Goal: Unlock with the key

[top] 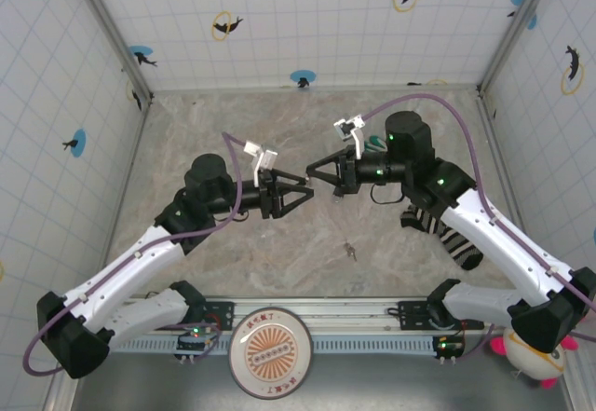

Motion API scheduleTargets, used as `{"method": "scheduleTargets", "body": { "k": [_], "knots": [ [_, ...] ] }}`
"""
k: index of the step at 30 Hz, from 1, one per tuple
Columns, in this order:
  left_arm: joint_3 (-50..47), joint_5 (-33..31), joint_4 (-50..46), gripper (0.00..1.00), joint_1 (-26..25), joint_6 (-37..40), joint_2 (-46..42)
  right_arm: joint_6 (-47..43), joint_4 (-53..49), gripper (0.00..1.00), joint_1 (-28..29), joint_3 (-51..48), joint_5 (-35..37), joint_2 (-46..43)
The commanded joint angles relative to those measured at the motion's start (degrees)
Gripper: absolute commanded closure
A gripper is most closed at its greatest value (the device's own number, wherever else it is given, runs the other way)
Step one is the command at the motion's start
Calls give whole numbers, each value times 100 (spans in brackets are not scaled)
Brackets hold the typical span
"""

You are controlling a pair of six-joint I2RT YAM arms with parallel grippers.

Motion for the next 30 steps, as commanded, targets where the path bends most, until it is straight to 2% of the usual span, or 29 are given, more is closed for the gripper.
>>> {"method": "scheduleTargets", "body": {
  "k": [1,4,11,17,23,26,30],
  "knots": [
    [245,154,301,36,10,-14,75,65,276,100,37,-90,-115,-133],
    [289,212,329,42,-16,-28,112,66,283,100,36,-91,-112,-124],
    [209,130,175,68,-42,11,8,52,286,100,-16,-121,-112,-135],
    [217,28,-101,81,-42,149,-62,58,277,100,-44,-138,-112,-155],
    [204,-45,-275,84,-42,216,-65,58,283,100,-89,-189,-95,-204],
    [179,-87,-343,82,-42,234,-76,55,304,100,-122,-219,-95,-249],
    [136,-118,-403,84,-42,236,-112,61,307,100,-166,-258,-104,-287]
  ]
}}
